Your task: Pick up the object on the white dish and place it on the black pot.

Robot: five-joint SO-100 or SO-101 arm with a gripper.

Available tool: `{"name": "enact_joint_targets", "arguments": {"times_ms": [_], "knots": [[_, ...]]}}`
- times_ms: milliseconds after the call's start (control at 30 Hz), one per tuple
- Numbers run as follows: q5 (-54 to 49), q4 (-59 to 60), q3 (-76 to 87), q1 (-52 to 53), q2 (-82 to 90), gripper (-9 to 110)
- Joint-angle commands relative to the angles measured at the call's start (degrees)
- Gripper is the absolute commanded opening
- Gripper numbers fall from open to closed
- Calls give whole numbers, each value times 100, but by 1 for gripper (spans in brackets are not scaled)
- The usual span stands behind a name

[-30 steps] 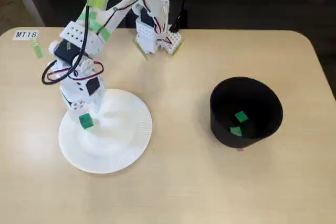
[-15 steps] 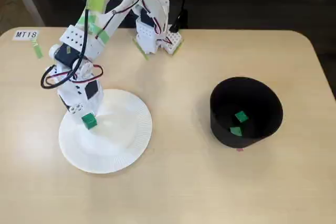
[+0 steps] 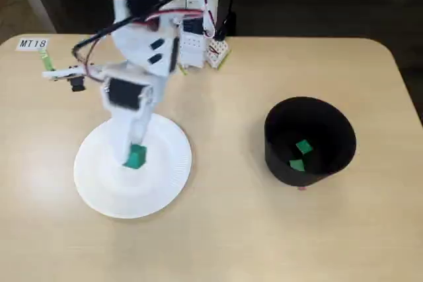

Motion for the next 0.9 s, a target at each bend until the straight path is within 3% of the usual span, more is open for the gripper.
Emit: {"name": "enact_joint_targets", "arguments": {"times_ms": [0, 400, 867], "knots": [[-229, 343, -176, -932, 615, 0], [-510, 1116, 281, -3718, 721, 0], [-527, 290, 387, -4597, -1257, 0]]}}
